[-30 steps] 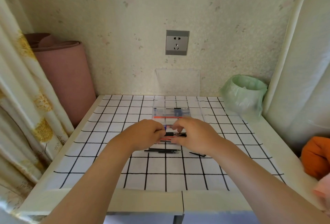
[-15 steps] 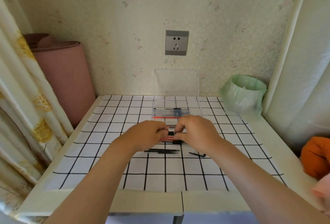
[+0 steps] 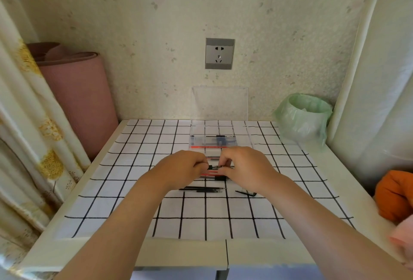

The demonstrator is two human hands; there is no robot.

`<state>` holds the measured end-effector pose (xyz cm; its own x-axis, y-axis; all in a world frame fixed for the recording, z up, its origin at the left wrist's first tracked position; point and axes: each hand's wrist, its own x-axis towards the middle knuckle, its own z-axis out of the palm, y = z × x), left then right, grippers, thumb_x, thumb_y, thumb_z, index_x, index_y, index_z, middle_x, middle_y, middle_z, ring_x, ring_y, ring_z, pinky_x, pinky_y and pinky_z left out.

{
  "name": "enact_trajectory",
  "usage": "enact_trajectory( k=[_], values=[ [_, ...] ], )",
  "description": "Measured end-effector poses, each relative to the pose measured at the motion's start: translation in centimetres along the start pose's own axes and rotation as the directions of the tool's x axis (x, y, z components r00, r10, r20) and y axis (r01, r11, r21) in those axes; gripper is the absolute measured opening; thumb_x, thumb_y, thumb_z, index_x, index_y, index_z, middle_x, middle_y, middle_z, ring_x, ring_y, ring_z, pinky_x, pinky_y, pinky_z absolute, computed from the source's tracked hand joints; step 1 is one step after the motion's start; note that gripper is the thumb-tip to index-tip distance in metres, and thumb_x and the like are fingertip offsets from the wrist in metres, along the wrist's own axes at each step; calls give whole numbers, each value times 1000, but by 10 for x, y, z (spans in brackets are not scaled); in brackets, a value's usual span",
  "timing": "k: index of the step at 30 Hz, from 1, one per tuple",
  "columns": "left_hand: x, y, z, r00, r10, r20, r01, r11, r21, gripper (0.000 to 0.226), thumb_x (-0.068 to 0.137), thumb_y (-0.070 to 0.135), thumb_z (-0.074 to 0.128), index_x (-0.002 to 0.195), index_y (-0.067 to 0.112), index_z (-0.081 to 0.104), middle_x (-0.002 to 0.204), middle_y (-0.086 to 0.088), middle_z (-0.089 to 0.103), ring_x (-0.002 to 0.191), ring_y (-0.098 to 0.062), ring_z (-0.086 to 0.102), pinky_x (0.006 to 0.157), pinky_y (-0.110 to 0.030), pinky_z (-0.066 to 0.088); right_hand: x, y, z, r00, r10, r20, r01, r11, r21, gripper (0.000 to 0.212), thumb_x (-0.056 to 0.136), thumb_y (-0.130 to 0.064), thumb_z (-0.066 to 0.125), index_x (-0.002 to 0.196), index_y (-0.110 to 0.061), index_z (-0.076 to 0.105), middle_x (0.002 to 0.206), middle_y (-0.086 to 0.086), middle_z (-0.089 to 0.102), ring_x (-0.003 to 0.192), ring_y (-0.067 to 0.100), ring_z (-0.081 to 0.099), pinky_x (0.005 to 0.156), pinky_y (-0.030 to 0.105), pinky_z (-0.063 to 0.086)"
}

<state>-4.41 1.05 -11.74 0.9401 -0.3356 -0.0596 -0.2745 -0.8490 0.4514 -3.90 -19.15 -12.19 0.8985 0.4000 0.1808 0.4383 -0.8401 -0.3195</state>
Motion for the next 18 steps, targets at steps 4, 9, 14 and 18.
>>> enact_trajectory(
  k=[4,9,14,18],
  values=[
    [0,0,-2,999,-36,-13,36,999,-27,21,99,37,48,95,28,67,86,9,65,78,-10,59,71,-29,48,-1,2,-1,1000,6,26,-6,1000,2,10,88,-40,66,96,-33,66,94,-14,66,83,9,59,71,28,47],
    [-3,-10,-13,984,-150,-100,156,986,55,19,84,53,65,96,38,65,94,18,64,88,-5,59,78,-28,50,-2,11,-5,994,75,78,-71,996,-49,10,92,-38,61,98,-33,67,97,-13,66,87,12,60,75,29,49],
    [-5,-20,-18,944,-261,-205,293,945,147,17,84,38,69,100,36,65,101,14,67,94,-10,61,77,-30,50,-3,20,-4,973,180,143,-166,981,-103,10,92,-38,59,95,-34,68,93,-12,67,86,12,60,70,27,45],
    [-4,-22,-16,936,-246,-251,316,900,299,21,90,22,57,103,37,65,97,12,66,87,-12,60,64,-25,42,-4,20,-5,968,199,154,-178,974,-140,9,93,-36,58,92,-34,67,90,-12,65,84,12,60,66,27,43]
  ],
)
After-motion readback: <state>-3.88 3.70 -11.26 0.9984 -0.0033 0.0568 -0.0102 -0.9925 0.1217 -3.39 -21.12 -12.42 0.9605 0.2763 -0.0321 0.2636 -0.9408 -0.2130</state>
